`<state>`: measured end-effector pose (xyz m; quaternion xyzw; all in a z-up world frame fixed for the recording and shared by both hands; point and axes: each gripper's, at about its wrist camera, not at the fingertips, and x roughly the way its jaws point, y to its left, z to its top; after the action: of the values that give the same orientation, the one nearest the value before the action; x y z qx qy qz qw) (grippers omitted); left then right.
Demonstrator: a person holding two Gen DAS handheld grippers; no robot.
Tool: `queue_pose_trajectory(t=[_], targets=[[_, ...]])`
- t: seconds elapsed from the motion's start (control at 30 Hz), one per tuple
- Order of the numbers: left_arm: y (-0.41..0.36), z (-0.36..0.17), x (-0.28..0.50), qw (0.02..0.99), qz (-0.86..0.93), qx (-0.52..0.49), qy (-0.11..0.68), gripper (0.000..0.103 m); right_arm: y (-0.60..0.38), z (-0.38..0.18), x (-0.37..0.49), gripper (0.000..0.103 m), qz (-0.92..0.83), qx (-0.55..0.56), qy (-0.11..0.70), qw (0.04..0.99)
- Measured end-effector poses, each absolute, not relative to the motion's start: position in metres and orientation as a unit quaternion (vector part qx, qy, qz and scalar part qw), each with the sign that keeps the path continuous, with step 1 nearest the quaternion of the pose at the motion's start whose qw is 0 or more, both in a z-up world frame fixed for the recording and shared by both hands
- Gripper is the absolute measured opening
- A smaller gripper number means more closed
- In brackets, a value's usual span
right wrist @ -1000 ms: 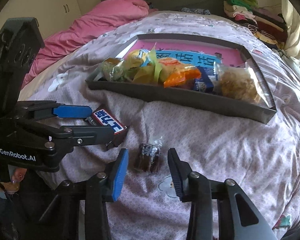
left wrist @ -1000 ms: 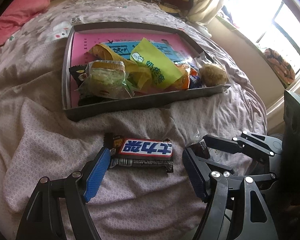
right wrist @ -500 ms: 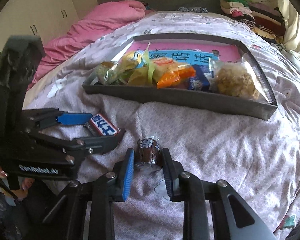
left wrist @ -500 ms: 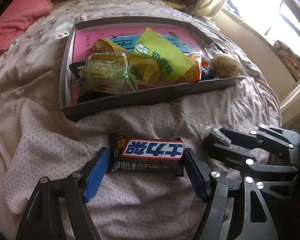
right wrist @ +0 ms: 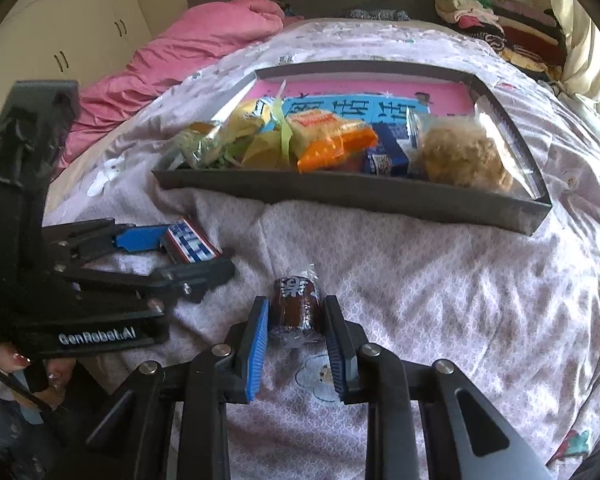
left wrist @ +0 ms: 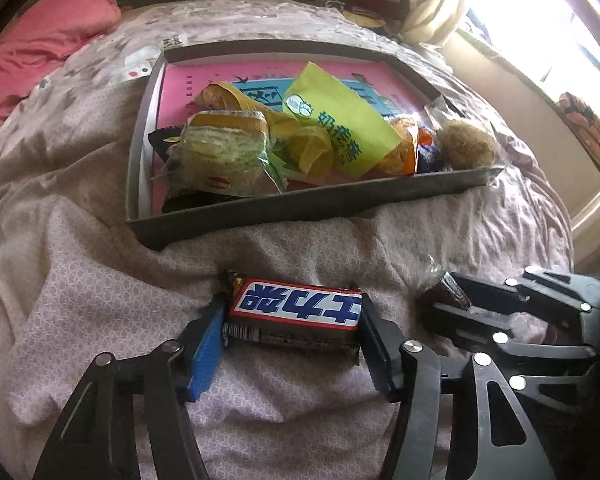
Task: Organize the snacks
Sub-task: 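Carry the chocolate bar with the left tool while the right tool carries the brown packet to the tray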
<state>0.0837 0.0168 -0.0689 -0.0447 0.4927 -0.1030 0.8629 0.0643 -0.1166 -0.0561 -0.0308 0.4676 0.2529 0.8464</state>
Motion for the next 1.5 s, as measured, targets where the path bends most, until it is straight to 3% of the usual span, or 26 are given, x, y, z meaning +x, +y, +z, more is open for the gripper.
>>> queue_pose_trajectory(t=[0.33,0.9,1.5], targets=[[0.016,-0.042,0.072,0.874,-0.125,-0.057,0.465,0.059,-0.115,-0.059,0.066,0.027,0.257,-0.033,0.466,0.846],[-0.001,0.009,0.067,0.906,-0.124,-0.049,0.401,0.059,-0.153,0.001,0.074,0.027,0.249,0.029,0.367,0.896],[-0.017,0.002,0.119,0.908,-0.099,-0.046,0.405,0.059,-0.171,0.002,0.113,0.027,0.232,0.063,0.35,0.905]])
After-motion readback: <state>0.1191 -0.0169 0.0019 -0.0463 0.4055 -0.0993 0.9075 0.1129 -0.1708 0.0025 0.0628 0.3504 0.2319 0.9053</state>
